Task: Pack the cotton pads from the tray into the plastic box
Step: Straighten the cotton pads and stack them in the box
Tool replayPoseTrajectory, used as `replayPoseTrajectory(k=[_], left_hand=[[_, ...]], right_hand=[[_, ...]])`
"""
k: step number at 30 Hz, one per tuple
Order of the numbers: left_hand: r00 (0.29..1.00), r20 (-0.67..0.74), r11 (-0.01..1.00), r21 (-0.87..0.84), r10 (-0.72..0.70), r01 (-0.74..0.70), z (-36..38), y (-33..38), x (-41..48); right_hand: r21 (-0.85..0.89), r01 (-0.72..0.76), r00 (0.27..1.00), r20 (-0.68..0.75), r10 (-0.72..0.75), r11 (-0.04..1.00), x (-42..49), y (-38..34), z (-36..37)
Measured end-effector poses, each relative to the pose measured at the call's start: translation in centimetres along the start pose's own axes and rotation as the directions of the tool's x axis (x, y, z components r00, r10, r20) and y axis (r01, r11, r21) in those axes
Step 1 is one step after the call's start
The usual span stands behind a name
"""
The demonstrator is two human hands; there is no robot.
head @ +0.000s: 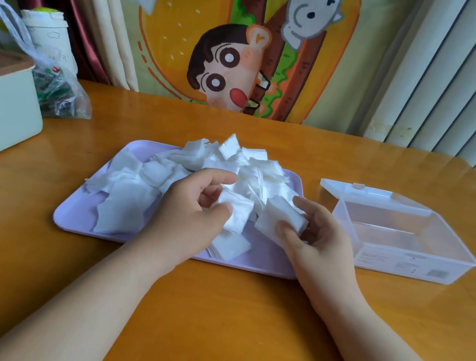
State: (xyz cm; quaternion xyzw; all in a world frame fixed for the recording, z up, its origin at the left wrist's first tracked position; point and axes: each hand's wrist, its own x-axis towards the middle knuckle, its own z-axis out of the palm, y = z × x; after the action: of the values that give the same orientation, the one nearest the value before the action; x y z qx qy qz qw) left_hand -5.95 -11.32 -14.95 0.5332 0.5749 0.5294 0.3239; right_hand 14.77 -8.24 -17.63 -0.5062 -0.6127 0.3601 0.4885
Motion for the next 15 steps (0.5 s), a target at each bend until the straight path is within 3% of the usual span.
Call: replayPoseTrajectory(k=[4,8,12,15], left_hand=[[0.997,0.048,0.980,-0.184,-0.063,0.071,-0.1,0.3,0.0],[0.979,0.200,0.931,-0.346,-0.050,0.118,0.0,0.8,-0.5],[0.971,0.238,0.966,-0.249,-0.012,0.073,0.8,0.7,-1.1],[0.978,0.207,0.978,-0.197,-0.032,0.074,1.1,0.5,-1.2]], right_hand=[[0.031,-0.003,0.999,-0.038,0.004,1.000,0.0,-0.1,0.0],[0.188,-0.036,0.999,0.002,0.037,0.981,-0.1,-0.7,-0.6],[0.250,-0.080,0.982,0.187,0.033,0.965,-0.4,-0.9,-0.8],[0.265,-0.100,0.971,0.238,0.035,0.959,-0.3,-0.9,-0.8]])
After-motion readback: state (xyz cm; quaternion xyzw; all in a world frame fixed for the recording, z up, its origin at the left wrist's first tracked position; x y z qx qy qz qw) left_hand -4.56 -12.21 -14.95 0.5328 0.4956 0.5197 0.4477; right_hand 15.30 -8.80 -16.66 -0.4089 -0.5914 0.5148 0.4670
